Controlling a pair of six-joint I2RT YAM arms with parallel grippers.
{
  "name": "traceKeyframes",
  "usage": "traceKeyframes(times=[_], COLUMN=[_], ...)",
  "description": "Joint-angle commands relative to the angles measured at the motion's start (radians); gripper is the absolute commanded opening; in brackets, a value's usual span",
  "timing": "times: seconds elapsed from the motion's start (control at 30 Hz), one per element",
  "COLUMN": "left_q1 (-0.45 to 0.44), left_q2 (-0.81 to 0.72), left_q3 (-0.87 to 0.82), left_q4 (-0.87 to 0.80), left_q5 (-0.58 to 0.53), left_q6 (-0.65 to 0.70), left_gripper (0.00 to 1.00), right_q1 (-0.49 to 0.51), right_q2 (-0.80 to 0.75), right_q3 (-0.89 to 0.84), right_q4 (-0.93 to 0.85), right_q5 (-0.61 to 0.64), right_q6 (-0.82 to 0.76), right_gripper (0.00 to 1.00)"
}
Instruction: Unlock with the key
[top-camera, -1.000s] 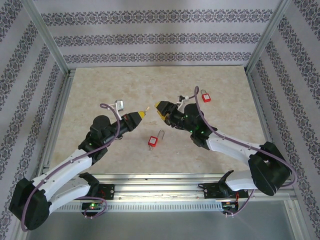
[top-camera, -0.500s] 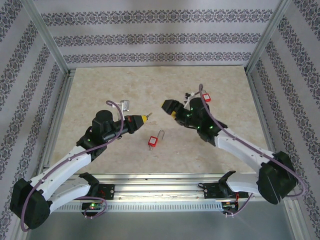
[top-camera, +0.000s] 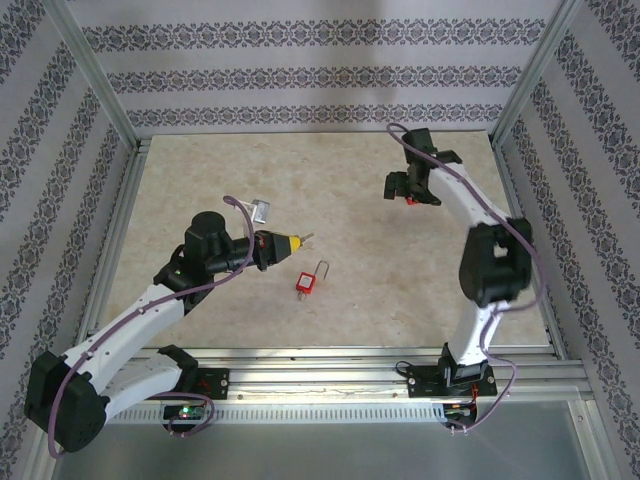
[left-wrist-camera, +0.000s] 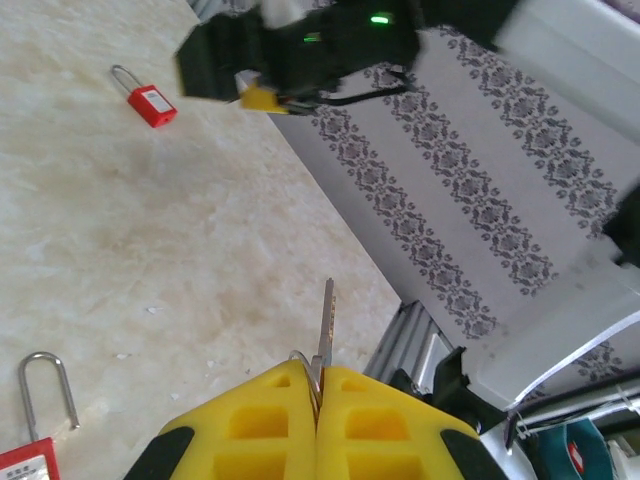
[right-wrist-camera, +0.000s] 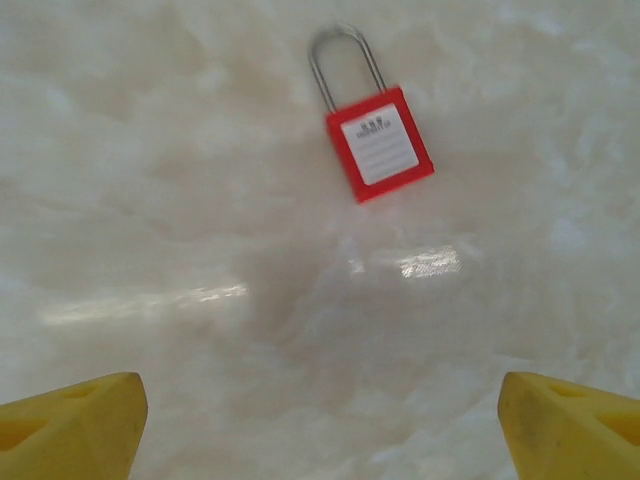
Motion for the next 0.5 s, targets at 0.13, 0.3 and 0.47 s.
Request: traceKeyframes(times=[0.13,0.3,0.47], left_q1=[0.025,0.038,0.049], left_q2=[0.0,0.007,0.023], left_q3=[0.039,0.041,0.047], left_q4=[0.044,0.042,0.042], left_q5=[0.059,0.052,0.051], left_q6=[0.037,0.034,0.031], left_gripper=[0.0,0.0,0.0], right_q1=[-0.033,-0.073,-0.086], right_q2=[0.238,0.312,0.397], right_q3=[0.245,0.292,0.375], right_q4=[-0.159,-0.14,-0.159], right_q5=[0.133,0.123,0.076], right_q6=[-0.142,-0.155,-0.186], right_gripper=[0.86,0.84,0.8])
